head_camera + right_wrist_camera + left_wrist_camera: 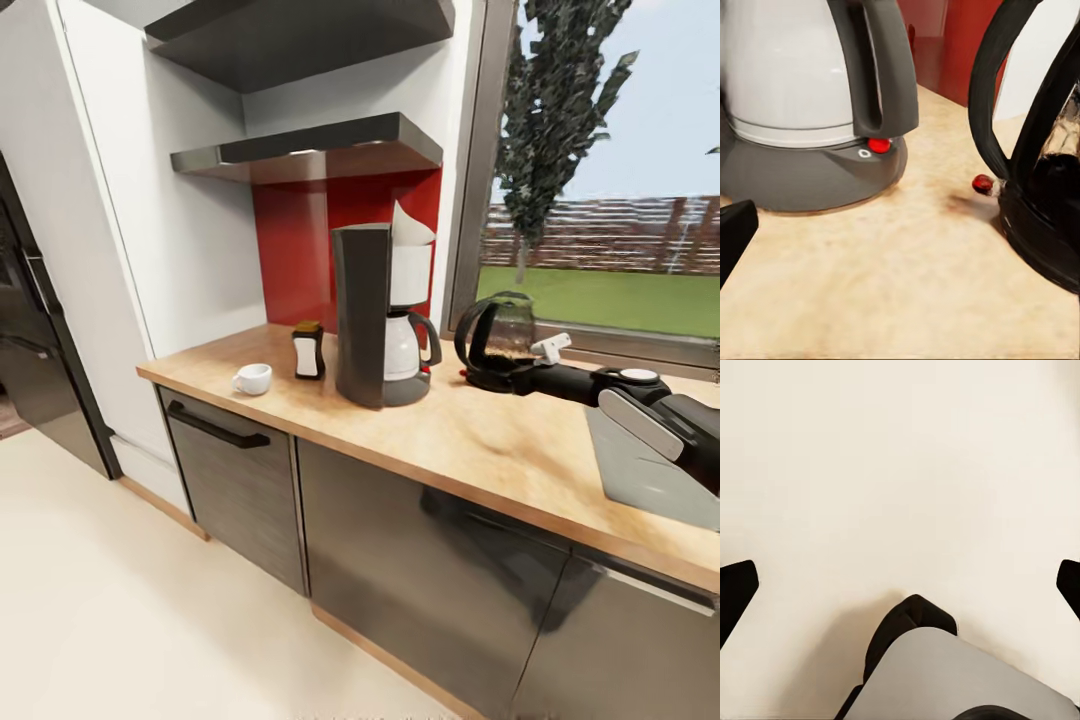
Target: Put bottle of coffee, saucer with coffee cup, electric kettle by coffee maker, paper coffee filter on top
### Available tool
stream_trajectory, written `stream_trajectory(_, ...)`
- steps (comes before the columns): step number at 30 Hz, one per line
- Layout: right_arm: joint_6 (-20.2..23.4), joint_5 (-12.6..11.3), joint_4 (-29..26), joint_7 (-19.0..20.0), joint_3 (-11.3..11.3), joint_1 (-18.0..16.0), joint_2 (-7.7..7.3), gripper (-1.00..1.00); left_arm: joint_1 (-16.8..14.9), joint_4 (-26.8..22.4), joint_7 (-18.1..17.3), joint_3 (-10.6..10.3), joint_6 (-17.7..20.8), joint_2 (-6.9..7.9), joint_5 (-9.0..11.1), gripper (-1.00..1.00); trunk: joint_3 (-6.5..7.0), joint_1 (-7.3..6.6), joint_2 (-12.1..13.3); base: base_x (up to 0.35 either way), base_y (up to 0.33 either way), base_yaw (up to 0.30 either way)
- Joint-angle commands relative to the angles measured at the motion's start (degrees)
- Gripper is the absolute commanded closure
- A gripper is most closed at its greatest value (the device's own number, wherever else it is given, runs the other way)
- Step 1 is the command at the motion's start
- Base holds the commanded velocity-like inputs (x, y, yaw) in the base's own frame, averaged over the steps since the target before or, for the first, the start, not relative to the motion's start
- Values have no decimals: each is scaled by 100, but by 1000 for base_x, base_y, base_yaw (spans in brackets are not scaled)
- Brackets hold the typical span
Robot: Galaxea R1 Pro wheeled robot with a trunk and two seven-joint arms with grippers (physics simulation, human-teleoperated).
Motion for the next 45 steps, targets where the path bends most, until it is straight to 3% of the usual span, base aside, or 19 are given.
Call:
stream_trajectory(1,20,-60,-4,-1,20,-10,-5,-100,-4,9,-31,46,-12,1,-20,-100,-6,-3,-3,-234,0,0)
stream_trajectory(5,20,-75,-46,65,20,-10,-7,-100,-5,9,-31,46,-12,1,-19,-100,-6,-3,-3,-172,0,0)
stream_trajectory(7,20,-78,-61,354,20,-9,-10,-100,-5,9,-31,46,-12,1,-20,-100,-6,-3,-3,-48,0,0)
stream_trajectory(9,21,-84,-70,1031,20,3,-13,-100,-3,9,-31,46,-12,1,-18,-100,-6,-3,-3,-22,0,0)
stream_trajectory(12,20,-91,-137,1549,4,138,-18,-100,-4,9,-29,46,-12,1,-19,-100,-6,-3,-3,-10,0,0)
stream_trajectory(16,20,-224,-372,1714,-14,245,-24,-100,0,9,-30,46,-12,1,-19,-100,-6,-3,-3,-3,0,0)
stream_trajectory(17,20,-365,-499,1756,-21,298,-35,-100,-2,9,-30,46,-12,1,-20,-100,-6,-3,-3,-10,0,0)
stream_trajectory(18,14,-513,-604,1782,-25,336,-51,-100,-3,9,-30,46,-12,1,-21,-100,-6,-3,-3,-77,0,0)
stream_trajectory(23,7,-792,-784,1821,-24,396,-89,-100,-3,8,-31,46,-12,-5,-22,-100,-6,-3,-3,-200,0,0)
stream_trajectory(28,-2,-838,-900,1824,-12,560,-88,-100,-3,4,-31,46,-12,-7,-20,-100,-6,-3,-3,-285,0,0)
stream_trajectory(31,-13,-844,-1298,1778,1,863,-64,-100,-4,2,-31,46,-12,-7,-19,-100,-6,-3,-3,-118,0,0)
stream_trajectory(37,-15,-851,-1433,1760,16,1028,-27,-100,-3,1,-31,46,-12,-8,-21,-100,-6,-3,-3,-187,0,0)
stream_trajectory(43,-158,-852,-1580,1524,25,1189,190,-100,-1,1,-29,46,-12,-7,-17,-100,-6,-3,-3,-56,12,0)
stream_trajectory(45,-227,-853,-1715,1168,38,1277,377,-100,-4,1,-27,46,-12,-7,-17,-100,-6,-3,-3,-15,6,0)
